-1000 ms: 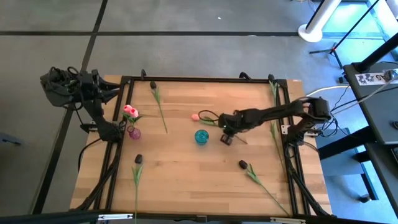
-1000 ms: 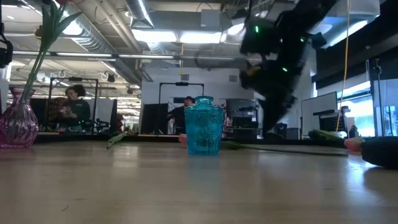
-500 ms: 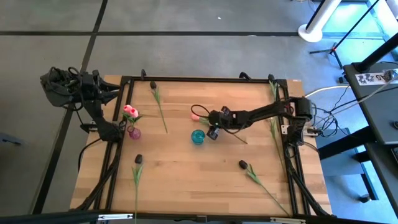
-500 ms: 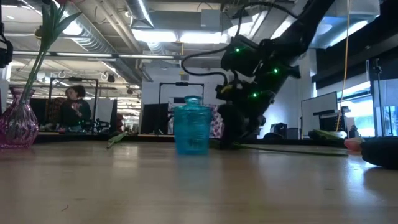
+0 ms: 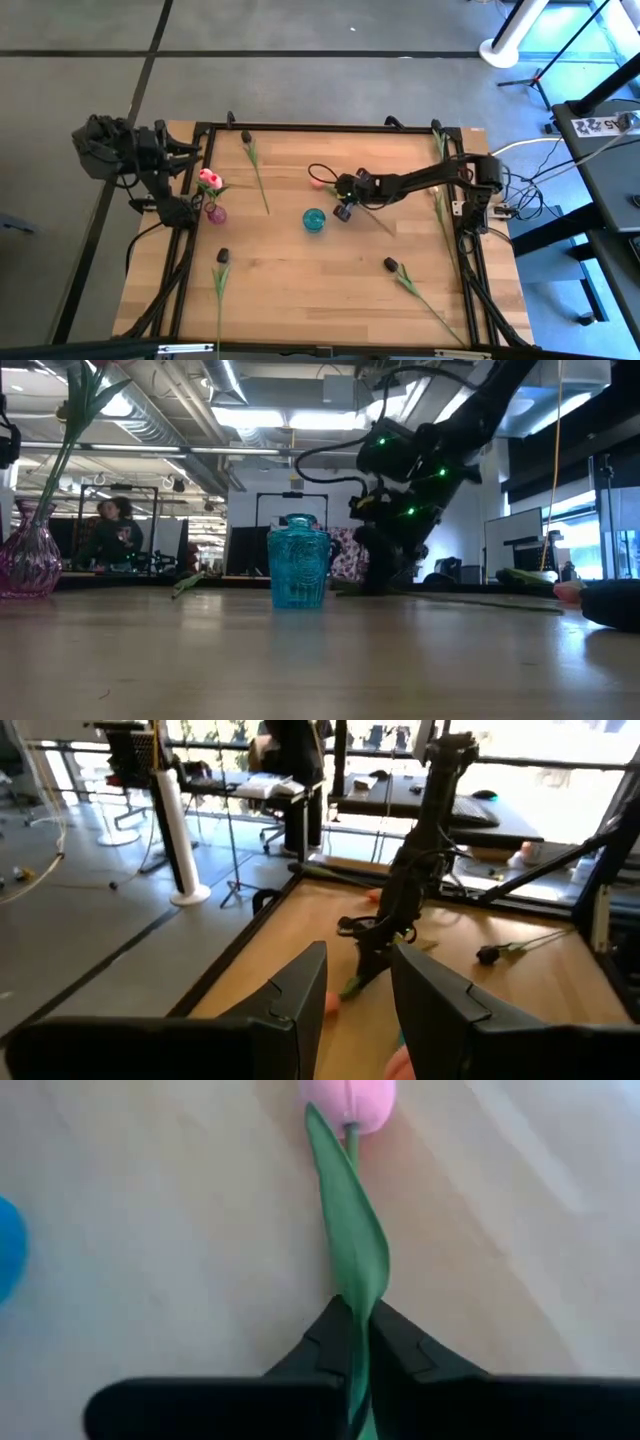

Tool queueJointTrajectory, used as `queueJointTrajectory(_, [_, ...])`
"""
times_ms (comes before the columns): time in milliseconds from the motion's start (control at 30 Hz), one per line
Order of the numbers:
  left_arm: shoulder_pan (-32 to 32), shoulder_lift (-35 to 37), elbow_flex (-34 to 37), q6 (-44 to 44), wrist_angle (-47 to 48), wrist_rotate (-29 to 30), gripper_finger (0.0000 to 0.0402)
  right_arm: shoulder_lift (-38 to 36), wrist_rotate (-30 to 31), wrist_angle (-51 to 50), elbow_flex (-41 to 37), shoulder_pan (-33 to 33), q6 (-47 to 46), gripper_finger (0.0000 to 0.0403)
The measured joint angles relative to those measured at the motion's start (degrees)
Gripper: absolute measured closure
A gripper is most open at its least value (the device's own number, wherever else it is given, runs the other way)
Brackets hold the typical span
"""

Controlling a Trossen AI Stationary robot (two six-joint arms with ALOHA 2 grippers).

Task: Sort flowers into vase by color
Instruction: Put the top pink tulip into the purple vase

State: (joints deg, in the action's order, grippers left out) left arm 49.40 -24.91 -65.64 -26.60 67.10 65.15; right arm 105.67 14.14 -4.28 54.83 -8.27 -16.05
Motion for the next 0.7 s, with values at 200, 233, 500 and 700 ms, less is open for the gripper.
queueJointTrajectory(200, [0.0,0.02,-6.32,3.88,-1.45,-3.72,0.0291,-11.59,3.52,1.89,1.49,0.0,4.49,0.0396])
queueJointTrajectory(233, [0.01,0.02,-7.67,5.51,-2.09,-4.67,0.0291,-13.15,3.86,2.34,1.39,0.02,5.07,0.0395])
queueJointTrajectory(500, [-0.01,0.05,-14.6,16.36,-17.32,-23.53,0.0291,-23.0,-0.37,18.23,1.44,6.88,11.68,0.0397])
queueJointTrajectory(700, [-0.01,-4.62,-7.89,14.52,-23.43,-26.9,0.0291,-23.09,-3.9,29.4,1.42,15.53,16.34,0.0396])
